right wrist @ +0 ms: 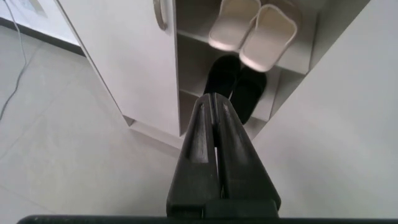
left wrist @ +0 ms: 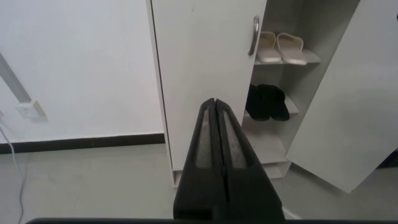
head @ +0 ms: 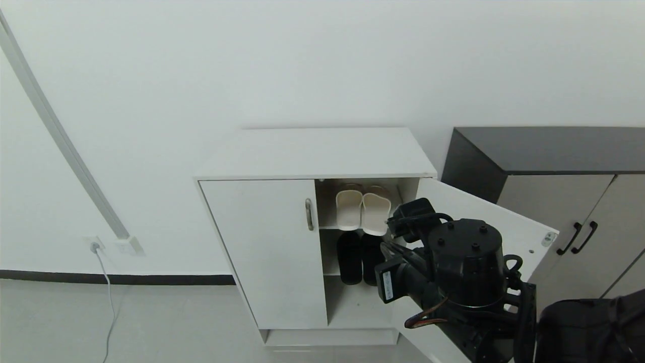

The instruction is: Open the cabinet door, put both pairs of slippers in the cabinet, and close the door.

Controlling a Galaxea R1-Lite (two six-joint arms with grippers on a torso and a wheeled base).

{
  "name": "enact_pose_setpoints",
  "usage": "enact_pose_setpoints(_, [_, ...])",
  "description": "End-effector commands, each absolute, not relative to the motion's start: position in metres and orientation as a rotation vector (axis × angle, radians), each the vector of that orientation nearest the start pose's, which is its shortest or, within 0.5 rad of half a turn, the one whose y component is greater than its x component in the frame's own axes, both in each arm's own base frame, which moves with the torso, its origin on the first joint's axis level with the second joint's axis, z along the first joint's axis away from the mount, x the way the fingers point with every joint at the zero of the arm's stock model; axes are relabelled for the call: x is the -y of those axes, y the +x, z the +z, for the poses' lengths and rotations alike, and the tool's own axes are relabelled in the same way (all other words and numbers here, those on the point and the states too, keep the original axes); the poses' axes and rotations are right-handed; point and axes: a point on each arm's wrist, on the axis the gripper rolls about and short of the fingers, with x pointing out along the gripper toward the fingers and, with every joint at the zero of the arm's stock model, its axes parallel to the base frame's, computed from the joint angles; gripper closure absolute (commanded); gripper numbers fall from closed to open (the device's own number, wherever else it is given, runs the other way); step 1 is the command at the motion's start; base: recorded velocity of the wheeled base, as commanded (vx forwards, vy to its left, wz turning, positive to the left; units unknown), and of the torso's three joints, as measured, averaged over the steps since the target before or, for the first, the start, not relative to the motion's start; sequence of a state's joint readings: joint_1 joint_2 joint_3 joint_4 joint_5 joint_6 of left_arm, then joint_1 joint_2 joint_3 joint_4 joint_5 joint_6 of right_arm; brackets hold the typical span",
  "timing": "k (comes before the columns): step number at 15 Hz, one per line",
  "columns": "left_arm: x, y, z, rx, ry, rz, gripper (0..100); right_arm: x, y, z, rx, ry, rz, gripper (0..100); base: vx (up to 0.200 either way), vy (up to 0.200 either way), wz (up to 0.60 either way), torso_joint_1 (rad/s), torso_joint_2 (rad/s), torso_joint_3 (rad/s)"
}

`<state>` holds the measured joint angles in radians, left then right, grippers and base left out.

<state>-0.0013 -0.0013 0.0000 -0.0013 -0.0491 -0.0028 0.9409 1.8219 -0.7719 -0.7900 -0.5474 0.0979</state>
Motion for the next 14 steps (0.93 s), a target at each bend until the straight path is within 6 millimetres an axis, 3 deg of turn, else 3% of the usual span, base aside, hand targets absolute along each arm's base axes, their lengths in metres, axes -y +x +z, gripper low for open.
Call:
enact_pose_setpoints(1, [0.0011,-0.0228,0.0756,0.001,-0.003,-0.049,100,-0.2539,0.1991,0.1501,-0.214,-0.083,0.383,100,0.000,0.000,0.00,0.222,-0.53,-0.315])
enact_pose_setpoints(8, [0.0011,-0.0228,0.0756,0.001,-0.001,-0.049,100,-0.2530,0.1991,0.1490,-0.218,-0.086,0.381,100,0.000,0.000,0.00,0.258,-0.59,-0.330])
enact_pose_setpoints(14, [0.0011,-0.0228,0.0756,0.001,-0.001,-0.051,100,-0.2499,0.2006,0.1478,-0.225,-0.086,0.391,100,0.000,0.000,0.00,0.191,-0.41,-0.230])
